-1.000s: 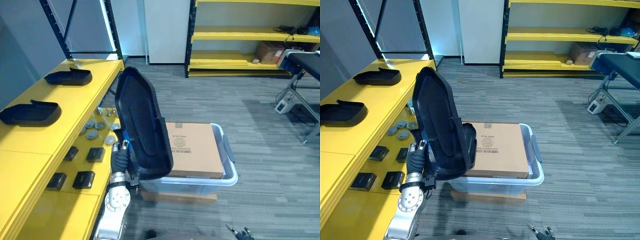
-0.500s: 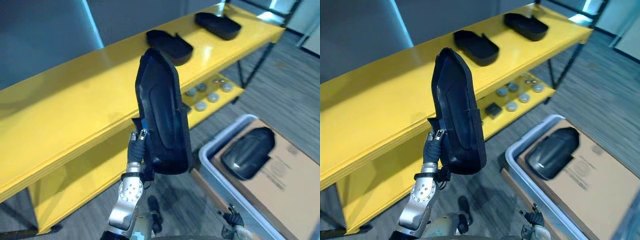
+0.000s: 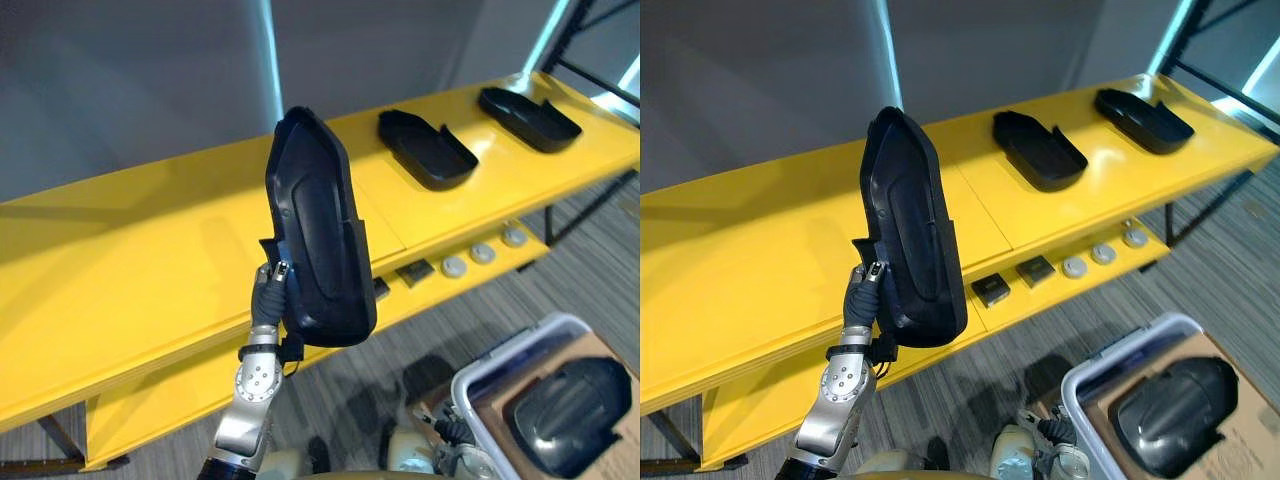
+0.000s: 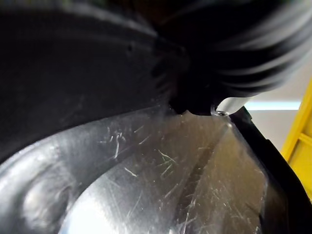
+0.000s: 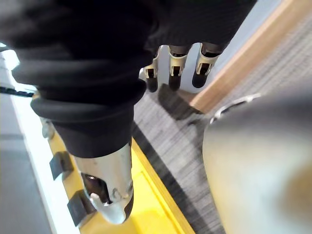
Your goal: Walk over and take plastic housings, then place them on the shelf
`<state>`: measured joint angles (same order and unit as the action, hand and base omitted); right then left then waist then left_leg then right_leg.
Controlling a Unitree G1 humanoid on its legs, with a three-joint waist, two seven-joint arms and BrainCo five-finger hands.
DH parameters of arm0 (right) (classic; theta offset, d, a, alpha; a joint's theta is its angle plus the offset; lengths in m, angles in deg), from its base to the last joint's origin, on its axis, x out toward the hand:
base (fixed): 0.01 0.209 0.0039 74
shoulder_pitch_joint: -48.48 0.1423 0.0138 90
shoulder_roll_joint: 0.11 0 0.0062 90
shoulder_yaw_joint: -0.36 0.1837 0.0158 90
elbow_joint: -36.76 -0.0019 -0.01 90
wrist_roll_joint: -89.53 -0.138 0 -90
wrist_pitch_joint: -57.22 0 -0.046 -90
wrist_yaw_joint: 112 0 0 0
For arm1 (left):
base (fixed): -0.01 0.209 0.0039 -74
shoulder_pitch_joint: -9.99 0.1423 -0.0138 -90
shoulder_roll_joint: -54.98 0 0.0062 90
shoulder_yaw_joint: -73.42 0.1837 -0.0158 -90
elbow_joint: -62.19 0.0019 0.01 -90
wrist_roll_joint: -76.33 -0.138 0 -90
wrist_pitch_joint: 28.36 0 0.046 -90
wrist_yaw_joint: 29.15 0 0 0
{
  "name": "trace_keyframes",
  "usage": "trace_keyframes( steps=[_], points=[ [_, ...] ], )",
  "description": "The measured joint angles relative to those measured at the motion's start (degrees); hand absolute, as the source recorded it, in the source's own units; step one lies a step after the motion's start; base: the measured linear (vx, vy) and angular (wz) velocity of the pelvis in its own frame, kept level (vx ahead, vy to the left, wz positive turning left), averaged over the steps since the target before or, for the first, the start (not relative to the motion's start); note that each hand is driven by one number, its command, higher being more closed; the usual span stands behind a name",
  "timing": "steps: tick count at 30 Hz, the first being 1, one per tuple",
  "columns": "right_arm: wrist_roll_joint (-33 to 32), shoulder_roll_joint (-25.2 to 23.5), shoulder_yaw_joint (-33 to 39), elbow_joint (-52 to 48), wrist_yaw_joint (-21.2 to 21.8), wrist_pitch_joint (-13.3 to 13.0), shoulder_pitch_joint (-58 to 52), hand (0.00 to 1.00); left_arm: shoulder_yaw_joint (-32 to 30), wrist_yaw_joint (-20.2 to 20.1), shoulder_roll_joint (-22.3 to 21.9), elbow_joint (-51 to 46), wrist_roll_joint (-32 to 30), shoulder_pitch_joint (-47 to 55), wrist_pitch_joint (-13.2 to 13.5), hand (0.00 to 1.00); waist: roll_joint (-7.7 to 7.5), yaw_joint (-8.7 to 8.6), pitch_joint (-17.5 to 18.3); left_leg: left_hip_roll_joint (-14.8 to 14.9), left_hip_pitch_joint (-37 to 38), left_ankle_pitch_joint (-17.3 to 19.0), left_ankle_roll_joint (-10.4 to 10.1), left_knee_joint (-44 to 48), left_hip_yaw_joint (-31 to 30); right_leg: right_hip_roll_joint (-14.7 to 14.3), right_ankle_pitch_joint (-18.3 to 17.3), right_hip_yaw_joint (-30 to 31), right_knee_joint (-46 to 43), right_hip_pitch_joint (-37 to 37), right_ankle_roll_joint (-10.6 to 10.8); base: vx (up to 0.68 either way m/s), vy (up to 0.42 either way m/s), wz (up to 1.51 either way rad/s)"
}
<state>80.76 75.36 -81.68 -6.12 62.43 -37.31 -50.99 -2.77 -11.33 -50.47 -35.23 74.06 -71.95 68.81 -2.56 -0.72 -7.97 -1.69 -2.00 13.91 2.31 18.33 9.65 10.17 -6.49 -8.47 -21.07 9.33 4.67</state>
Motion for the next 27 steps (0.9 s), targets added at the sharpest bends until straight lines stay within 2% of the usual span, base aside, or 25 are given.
trace_keyframes(
  steps=[1,2,6,11,15,22,27],
  points=[
    [0.2,-0.1,-0.1,-1.0,0.6,0.0,-0.1,0.00,0.0,-0.1,0.0,0.0,0.1,1.1,0.3,1.00,0.77,0.44,0.4,2.0,-0.4,0.5,-1.0,0.0,0.0,-1.8,0.6,-1.2,2.6,-1.2,-1.0,0.09,-0.192,-0.04],
    [0.3,-0.1,-0.1,-1.1,0.7,0.0,-0.1,0.00,0.1,-0.2,-0.1,0.0,0.1,1.2,0.3,1.00,0.92,0.41,0.5,2.8,-0.4,0.5,-1.4,-0.3,0.1,-2.4,0.9,-1.7,3.7,-1.7,-1.4,0.08,-0.194,0.07],
    [0.4,0.0,-0.1,-1.3,0.8,0.0,-0.8,0.00,0.0,-0.4,-0.5,0.1,0.1,1.7,0.3,1.00,0.41,-0.01,1.0,5.0,1.5,-1.6,-4.3,-3.9,-0.2,-5.0,2.0,-3.4,7.9,-4.1,-3.0,0.13,-0.164,0.06],
    [0.5,0.2,0.0,-1.3,0.8,0.0,-1.9,0.00,-2.0,-0.3,-0.5,2.1,-0.2,1.6,0.0,1.00,0.97,-1.06,2.3,5.4,4.7,-4.5,-4.6,-9.4,-0.3,-6.4,4.1,-4.7,14.0,-7.7,-3.6,0.09,-0.052,0.07],
    [1.0,0.1,0.0,-1.2,0.8,0.0,-1.6,0.00,-5.2,0.2,-0.2,3.7,-2.0,1.0,-1.4,1.00,1.61,-1.54,3.4,4.8,4.7,-6.6,-4.2,-12.7,-0.9,-6.7,7.4,-5.3,19.7,-9.1,-3.3,0.00,0.004,0.07],
    [2.7,0.1,-0.3,-0.7,1.1,0.0,-1.1,0.00,-12.6,5.2,2.0,9.9,-7.6,-8.3,-4.7,1.00,1.49,-1.82,3.4,4.1,4.9,-10.1,-4.1,-16.3,-1.2,-6.9,11.2,-5.3,24.5,-9.9,-3.8,-0.10,-0.012,0.03],
    [4.1,0.9,-2.3,-0.8,2.9,0.1,-0.9,0.00,-16.7,7.6,3.1,14.8,-10.0,-14.3,-7.1,1.00,1.45,-3.16,3.5,3.7,4.9,-13.0,-4.8,-20.4,-1.3,-7.2,13.1,-5.1,26.8,-9.0,-3.8,-0.13,-0.027,-0.01]
  ],
)
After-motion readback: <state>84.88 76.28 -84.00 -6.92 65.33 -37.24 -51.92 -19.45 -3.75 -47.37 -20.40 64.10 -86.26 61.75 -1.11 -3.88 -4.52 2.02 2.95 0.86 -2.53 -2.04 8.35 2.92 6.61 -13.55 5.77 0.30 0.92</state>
